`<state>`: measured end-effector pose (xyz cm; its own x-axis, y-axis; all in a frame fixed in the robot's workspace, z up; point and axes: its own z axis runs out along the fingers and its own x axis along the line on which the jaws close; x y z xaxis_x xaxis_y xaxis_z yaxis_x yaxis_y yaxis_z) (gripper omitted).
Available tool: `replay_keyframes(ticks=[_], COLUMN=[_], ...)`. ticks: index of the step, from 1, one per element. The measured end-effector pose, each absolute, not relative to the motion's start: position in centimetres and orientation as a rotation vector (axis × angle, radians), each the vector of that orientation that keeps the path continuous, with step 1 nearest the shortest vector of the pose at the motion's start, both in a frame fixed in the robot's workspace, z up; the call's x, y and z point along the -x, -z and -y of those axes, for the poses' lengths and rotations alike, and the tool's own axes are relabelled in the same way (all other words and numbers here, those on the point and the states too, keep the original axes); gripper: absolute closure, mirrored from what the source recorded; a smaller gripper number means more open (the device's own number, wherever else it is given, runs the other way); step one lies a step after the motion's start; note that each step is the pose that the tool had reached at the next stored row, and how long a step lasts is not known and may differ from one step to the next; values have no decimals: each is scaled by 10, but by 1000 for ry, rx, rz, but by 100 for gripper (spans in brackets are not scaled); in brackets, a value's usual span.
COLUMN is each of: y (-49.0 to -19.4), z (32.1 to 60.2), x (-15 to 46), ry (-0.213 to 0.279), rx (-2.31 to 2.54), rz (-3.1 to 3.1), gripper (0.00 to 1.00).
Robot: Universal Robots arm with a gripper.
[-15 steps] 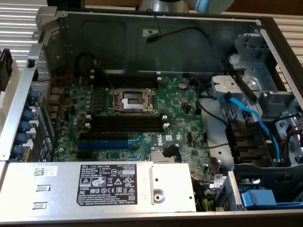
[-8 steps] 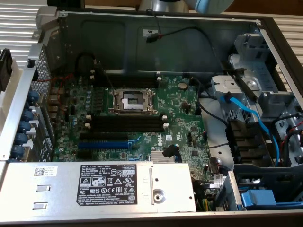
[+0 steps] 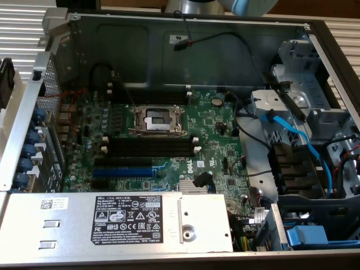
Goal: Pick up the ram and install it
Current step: 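Pick up the ram and move it above insertion slot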
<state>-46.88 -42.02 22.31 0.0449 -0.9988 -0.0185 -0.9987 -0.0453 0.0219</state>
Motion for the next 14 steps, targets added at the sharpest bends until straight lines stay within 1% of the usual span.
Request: replay_keyframes(ticks=[3, 4, 5, 6, 14], y=[-223, -223, -223, -223, -218], z=[420, 420, 420, 420, 420], x=[469, 469, 469, 469, 469], ry=[45, 45, 45, 45, 42], rx=[-2269, -2269, -2269, -2269, -2267], rz=[2168, 2168, 2168, 2168, 2167], gripper=[89, 83, 83, 76, 76])
